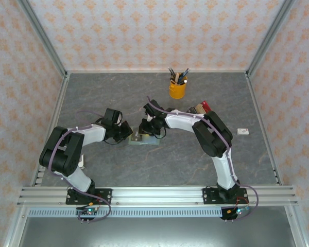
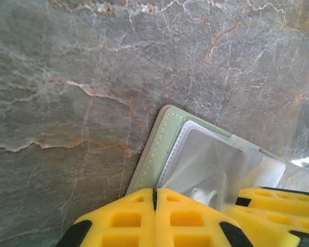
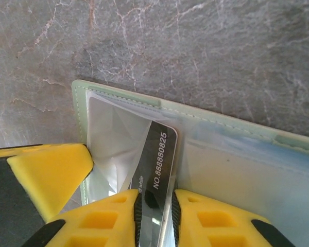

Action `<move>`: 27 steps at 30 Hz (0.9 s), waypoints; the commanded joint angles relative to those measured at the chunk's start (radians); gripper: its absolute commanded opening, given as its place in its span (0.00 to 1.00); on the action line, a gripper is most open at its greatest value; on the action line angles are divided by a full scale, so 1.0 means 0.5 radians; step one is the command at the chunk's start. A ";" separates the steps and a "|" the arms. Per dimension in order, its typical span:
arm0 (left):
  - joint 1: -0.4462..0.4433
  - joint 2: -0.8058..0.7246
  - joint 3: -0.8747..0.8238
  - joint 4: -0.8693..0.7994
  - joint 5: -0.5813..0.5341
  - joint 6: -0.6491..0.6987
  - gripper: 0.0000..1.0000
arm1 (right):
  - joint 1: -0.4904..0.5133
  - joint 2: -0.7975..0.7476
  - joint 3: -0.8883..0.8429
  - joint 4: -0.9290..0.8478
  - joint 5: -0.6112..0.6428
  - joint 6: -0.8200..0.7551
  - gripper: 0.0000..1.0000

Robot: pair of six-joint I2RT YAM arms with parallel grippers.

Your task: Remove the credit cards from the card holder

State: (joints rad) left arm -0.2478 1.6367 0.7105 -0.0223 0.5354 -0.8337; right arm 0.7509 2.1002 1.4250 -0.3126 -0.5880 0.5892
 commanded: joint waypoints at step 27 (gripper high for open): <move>-0.081 -0.301 0.018 -0.567 -0.138 0.173 0.24 | 0.023 -0.171 -0.052 -0.176 0.069 -0.225 0.00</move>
State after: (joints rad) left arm -0.2874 1.5307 0.7124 -0.2314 0.5045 -0.7650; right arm 0.7631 2.0720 1.4208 -0.3798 -0.5499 0.4984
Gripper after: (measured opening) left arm 0.232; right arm 0.049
